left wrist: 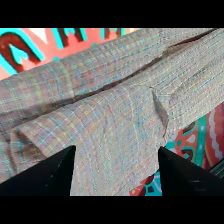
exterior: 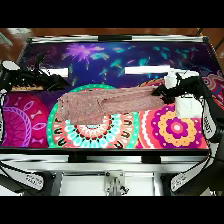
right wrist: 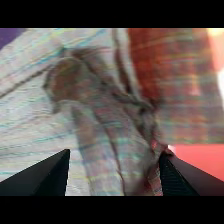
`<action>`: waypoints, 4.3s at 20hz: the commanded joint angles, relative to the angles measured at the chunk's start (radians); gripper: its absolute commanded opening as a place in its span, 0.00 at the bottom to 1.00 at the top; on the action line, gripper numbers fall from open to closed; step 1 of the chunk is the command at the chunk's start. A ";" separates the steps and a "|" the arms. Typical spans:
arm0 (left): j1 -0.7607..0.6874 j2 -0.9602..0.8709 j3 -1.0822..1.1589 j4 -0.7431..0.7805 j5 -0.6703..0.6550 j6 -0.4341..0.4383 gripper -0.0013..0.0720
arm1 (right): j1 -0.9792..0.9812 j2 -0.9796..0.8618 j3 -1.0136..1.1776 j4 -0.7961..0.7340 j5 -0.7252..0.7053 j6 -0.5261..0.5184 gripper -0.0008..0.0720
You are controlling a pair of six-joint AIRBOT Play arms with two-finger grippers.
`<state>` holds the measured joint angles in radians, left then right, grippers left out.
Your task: Fold the shirts.
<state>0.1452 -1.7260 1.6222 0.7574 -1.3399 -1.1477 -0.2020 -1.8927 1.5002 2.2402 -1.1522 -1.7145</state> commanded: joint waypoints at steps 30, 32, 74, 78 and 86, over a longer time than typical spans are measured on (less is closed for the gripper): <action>-0.772 -0.226 0.000 -0.408 0.543 -0.161 0.05 | 0.085 0.746 -0.001 0.013 -0.257 0.116 0.08; -0.814 -0.259 0.001 -0.500 0.587 -0.166 0.05 | 0.085 0.761 -0.001 0.010 -0.275 0.124 0.08; 0.110 0.555 -0.053 0.362 0.273 -0.409 0.05 | 0.330 0.296 -0.002 -0.214 -0.140 0.138 0.77; 0.110 0.555 -0.053 0.362 0.272 -0.409 0.05 | 0.157 0.294 -0.165 -0.109 -0.249 0.096 0.93; 0.110 0.553 -0.053 0.361 0.272 -0.410 0.05 | 0.276 0.244 -0.405 0.184 0.026 -0.108 0.93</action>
<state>0.2543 -1.1725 1.5688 1.1187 -1.0679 -1.5574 0.0399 -1.6218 1.1378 2.3249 -1.1995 -1.7557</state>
